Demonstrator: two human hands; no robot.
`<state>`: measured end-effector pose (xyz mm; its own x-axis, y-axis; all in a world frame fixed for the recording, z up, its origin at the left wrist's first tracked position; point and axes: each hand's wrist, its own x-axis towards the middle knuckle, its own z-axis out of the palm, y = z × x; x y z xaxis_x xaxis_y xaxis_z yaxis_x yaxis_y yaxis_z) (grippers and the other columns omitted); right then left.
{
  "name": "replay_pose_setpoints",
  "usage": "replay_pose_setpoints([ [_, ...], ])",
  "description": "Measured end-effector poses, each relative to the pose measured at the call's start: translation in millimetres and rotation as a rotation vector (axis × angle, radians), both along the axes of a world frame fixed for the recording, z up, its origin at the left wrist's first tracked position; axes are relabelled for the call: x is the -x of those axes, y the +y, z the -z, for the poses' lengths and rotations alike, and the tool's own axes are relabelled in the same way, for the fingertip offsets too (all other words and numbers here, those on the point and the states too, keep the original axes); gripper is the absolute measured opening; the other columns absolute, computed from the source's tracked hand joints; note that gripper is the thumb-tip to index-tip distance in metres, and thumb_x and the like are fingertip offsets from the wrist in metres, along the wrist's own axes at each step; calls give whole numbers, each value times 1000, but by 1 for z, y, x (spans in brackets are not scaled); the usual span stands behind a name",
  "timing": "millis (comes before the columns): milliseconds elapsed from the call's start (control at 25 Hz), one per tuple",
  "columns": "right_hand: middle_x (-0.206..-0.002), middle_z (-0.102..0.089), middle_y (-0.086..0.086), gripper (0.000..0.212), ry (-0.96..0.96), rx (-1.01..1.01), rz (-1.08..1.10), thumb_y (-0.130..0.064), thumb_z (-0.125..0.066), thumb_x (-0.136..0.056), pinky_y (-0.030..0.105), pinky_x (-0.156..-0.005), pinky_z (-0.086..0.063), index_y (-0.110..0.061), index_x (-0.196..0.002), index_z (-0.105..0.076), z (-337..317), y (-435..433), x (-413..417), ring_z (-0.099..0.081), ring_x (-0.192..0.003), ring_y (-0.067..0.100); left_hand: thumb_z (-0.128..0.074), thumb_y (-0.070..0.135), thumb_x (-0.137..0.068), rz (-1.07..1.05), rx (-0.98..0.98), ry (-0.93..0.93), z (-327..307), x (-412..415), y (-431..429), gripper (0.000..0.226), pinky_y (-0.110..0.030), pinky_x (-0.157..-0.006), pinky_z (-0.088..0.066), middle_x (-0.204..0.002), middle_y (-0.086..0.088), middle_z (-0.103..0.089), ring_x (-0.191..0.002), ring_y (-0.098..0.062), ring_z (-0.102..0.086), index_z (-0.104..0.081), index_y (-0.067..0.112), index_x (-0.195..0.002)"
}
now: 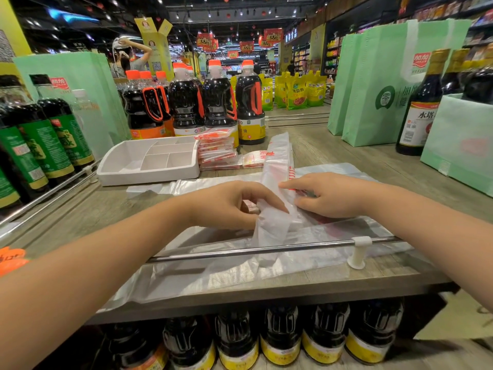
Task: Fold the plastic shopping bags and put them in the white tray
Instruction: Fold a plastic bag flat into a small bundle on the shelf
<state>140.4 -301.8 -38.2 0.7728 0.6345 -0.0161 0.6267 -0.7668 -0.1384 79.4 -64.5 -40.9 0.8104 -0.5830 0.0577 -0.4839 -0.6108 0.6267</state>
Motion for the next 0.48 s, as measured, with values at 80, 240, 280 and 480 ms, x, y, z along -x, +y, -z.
replay_pose_setpoints([
  [80,-153,-43,-8,48,3,-1,7,-39,-43,-103,30,-109,-31,-46,-150,-33,0,0,0,-41,-136,16,-73,17,-89,-45,-74,-185,4,-4,-6,24,-14,-83,-44,-112,13,-65,-100,-3,-60,-73,26,-111],
  [240,-137,-55,-10,41,21,-34,-10,-41,-46,-101,34,-103,-40,-46,-142,-46,3,1,-1,-51,-122,17,-66,13,-90,-183,3,-292,3,-4,-20,21,-26,-66,-47,-74,18,-66,-66,-2,-59,-73,32,-84],
  [280,-131,-58,-8,36,18,-35,-12,-39,-47,-101,37,-101,-42,-40,-136,-53,3,1,-1,-53,-118,18,-61,14,-93,-234,68,-225,0,-2,-21,22,-25,-61,-46,-61,19,-63,-55,-3,-56,-73,30,-84],
  [480,-121,-57,-9,22,9,15,-38,-34,-47,-102,37,-100,-42,-34,-118,-63,4,4,-1,-54,-114,20,-55,41,-99,-244,143,148,-5,4,-20,29,-27,-58,-46,-50,7,-60,-43,-13,-49,-70,16,-97],
])
